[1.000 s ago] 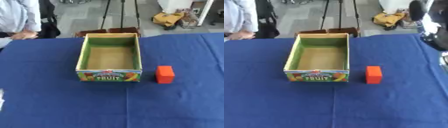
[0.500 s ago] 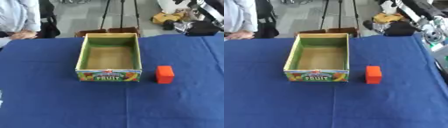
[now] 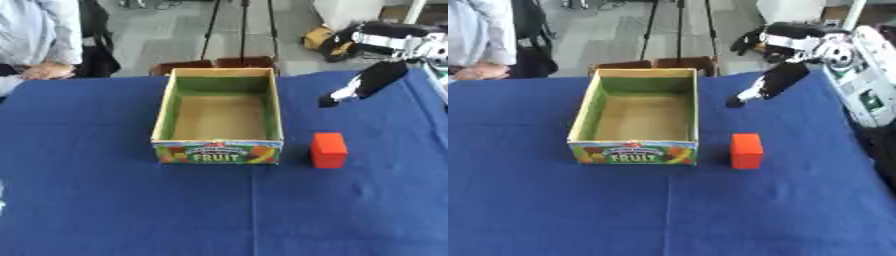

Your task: Pick up objects on the table and place them in the box.

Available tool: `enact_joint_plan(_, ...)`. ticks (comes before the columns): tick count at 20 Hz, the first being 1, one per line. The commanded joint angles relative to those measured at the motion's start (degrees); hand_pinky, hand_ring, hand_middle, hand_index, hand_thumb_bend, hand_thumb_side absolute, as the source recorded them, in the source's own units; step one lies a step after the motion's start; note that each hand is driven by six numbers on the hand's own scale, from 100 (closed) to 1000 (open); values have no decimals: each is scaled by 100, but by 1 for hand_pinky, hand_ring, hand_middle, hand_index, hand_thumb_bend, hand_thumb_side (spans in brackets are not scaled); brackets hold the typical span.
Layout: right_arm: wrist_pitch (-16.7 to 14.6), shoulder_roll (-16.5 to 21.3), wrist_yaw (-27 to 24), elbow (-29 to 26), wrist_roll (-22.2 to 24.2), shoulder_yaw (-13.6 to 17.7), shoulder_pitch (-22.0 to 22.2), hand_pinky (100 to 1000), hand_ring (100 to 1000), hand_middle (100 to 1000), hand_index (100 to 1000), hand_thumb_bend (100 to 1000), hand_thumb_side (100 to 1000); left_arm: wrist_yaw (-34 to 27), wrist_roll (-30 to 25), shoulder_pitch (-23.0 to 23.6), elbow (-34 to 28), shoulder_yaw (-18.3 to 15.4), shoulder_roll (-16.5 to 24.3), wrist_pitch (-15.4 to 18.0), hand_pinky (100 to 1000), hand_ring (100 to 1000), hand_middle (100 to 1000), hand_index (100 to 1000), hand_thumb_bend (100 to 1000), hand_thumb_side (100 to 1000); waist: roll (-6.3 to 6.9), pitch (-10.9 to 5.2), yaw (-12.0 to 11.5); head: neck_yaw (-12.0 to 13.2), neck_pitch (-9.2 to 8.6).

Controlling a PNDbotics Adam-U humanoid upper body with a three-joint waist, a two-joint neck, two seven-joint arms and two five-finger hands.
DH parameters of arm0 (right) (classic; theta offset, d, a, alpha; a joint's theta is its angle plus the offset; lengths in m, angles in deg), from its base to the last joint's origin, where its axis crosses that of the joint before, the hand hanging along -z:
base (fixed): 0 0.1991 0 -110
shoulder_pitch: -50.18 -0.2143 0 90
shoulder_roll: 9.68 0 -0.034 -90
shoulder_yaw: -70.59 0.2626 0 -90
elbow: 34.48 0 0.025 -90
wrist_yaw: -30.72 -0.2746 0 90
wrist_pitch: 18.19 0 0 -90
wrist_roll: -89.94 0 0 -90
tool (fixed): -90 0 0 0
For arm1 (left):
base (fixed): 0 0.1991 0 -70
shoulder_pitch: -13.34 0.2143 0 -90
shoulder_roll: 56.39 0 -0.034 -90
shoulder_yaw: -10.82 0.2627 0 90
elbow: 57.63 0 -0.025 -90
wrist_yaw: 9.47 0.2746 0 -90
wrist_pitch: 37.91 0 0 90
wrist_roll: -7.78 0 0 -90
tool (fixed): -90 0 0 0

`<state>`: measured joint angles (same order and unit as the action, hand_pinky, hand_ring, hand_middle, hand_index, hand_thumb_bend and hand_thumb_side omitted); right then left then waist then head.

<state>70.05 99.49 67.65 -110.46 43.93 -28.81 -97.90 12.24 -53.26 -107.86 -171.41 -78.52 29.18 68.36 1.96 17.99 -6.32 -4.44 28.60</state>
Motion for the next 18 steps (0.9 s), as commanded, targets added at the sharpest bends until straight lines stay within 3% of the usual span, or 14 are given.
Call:
enact_joint_plan(1, 49, 95, -72, 72, 404, 60, -158, 796, 959, 849, 1000, 634, 424, -8, -14, -28, -81, -14, 136, -8, 770, 876, 849, 938, 100, 967, -100, -243, 8, 7, -44)
enact_joint_plan(8, 240, 160, -349, 143, 792, -71, -40, 823, 985, 874, 1000, 530, 363, -4, -21, -22, -81, -15, 136, -23, 770, 876, 849, 938, 100, 965, -102, -237, 21, 13, -54)
enact_joint_plan(18, 131, 391, -875, 119, 798, -435, 264, 825, 987, 882, 1000, 617, 362, 2, -27, -14, -81, -16, 142, -44, 768, 876, 848, 938, 100, 961, -111, -231, 54, 25, -59)
